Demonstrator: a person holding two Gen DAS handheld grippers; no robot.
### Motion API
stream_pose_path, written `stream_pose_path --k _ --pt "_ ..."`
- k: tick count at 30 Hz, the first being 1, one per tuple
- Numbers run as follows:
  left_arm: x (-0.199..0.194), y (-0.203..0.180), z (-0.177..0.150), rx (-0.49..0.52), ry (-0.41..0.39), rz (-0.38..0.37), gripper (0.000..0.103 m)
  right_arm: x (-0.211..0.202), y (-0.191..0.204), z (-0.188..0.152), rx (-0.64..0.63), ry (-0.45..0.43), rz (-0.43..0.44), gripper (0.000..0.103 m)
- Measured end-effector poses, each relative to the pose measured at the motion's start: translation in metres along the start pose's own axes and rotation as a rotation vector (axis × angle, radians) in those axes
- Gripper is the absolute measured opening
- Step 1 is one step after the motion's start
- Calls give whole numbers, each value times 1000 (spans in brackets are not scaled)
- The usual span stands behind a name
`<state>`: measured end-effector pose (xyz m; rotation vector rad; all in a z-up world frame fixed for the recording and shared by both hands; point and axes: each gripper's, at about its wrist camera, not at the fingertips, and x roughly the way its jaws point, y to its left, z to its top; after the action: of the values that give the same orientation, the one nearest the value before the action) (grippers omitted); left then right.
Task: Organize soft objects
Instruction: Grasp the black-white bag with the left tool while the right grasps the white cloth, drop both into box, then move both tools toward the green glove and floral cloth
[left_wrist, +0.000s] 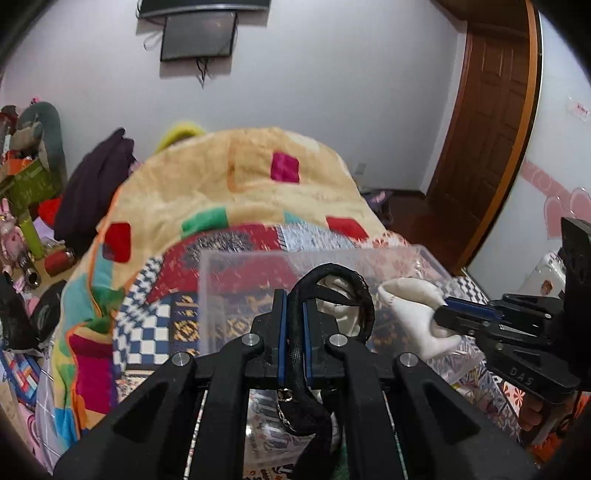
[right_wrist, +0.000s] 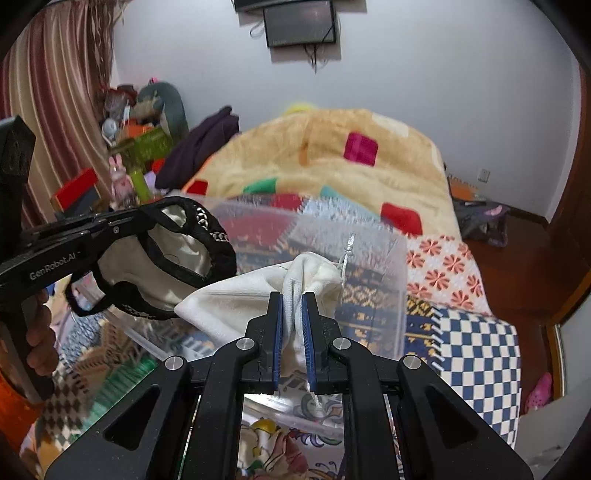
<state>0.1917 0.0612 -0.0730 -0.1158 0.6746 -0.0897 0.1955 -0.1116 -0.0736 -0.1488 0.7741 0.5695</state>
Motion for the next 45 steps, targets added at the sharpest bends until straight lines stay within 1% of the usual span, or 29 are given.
stream_pose_path --k 4,7,9,10,11,12,14,15,16,18,19,20,21,22,23,24,25,27,30,32,36,39,45 --pt "9 -5 -6 15 39 -12 6 8 2 -4 -7 41 -4 10" --pt "9 -8 -8 18 45 -9 7 8 3 -5 -12 45 -10 11" --pt "7 -11 -9 21 49 -7 11 6 4 -4 -13 41 -15 14" --pt "5 -10 -8 20 50 -6 13 4 4 -4 -13 36 -19 18" --pt "3 -11 -9 18 51 -8 19 2 4 -3 -13 30 -22 26" --pt "0 -12 -9 18 49 -8 26 0 5 -3 -13 23 -26 30" --pt "-9 -14 -10 22 34 -3 35 -6 5 -2 -11 0 -40 49" --pt "-15 -16 -11 27 23 2 38 -10 5 -1 -11 -15 -46 52" --pt "-21 -19 -11 34 12 7 39 -15 5 0 -11 -29 -52 56" --pt "-33 -22 -11 47 -11 15 48 -25 4 2 -7 -53 -55 61" --pt "-38 -23 -10 53 -22 18 50 -29 4 3 -2 -64 -55 66" --pt "-46 -27 -10 62 -39 22 55 -34 4 4 2 -77 -55 71" --pt "-51 -28 -9 67 -50 24 61 -41 4 5 4 -92 -56 74" --pt "-58 -30 -9 74 -64 28 64 -47 4 5 6 -108 -57 77" --pt "-66 -34 -9 81 -80 31 70 -53 4 6 7 -121 -59 80" --pt "-73 -37 -10 87 -91 31 75 -60 5 5 9 -135 -59 82" --pt "-77 -39 -11 91 -99 33 78 -66 5 5 12 -148 -57 83" --pt "-87 -44 -13 100 -117 34 90 -76 6 3 16 -162 -50 85" --pt "-98 -52 -21 112 -129 39 99 -86 7 -2 15 -170 -48 88" --pt "-99 -56 -28 121 -120 32 99 -90 8 -7 10 -164 -53 89" --pt "-93 -61 -46 118 -77 16 99 -89 8 -26 10 -128 -54 89" --pt "-81 -61 -60 95 -29 -2 99 -79 7 -40 21 -83 -54 89" --pt "-55 -56 -87 37 69 -31 99 -58 0 -65 53 16 -19 88"
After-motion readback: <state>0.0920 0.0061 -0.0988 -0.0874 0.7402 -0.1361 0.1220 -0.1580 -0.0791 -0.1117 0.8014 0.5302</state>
